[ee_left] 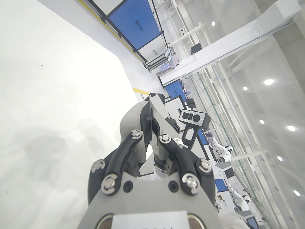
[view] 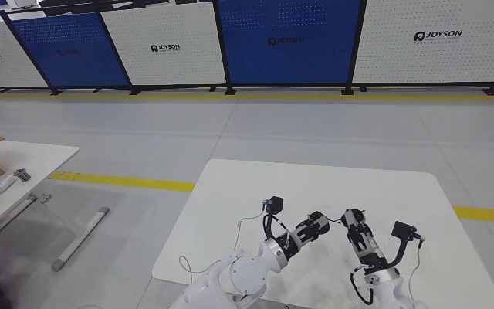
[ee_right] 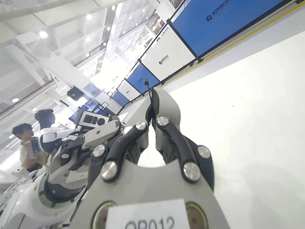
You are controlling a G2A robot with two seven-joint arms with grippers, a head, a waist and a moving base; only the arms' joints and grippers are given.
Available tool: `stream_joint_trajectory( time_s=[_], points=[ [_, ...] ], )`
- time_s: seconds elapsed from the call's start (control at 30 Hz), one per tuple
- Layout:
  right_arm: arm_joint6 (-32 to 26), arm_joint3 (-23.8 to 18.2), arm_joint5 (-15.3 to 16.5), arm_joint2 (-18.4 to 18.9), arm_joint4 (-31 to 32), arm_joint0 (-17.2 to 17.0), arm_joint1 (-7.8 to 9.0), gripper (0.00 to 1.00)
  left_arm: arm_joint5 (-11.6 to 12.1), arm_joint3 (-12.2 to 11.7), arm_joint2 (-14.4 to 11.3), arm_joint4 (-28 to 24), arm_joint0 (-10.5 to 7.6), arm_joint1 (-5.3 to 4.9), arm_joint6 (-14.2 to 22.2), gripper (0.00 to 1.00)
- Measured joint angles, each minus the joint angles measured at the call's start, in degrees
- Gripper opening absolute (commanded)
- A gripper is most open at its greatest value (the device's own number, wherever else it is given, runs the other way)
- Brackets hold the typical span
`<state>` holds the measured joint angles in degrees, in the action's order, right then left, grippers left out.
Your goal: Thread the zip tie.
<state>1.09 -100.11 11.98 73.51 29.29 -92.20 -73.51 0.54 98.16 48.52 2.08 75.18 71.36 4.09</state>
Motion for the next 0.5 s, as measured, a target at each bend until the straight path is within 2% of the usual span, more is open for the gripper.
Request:
stream_joint_trajectory(
  time_s=[0.5],
  points=[
    [1.3, -0.9, 1.1, 2.7, -1.8, -1.5, 0.1, 0.0, -0.4, -0.1, 0.6, 1.4, 0.52, 0.23, 0.3, 0.0]
  ],
)
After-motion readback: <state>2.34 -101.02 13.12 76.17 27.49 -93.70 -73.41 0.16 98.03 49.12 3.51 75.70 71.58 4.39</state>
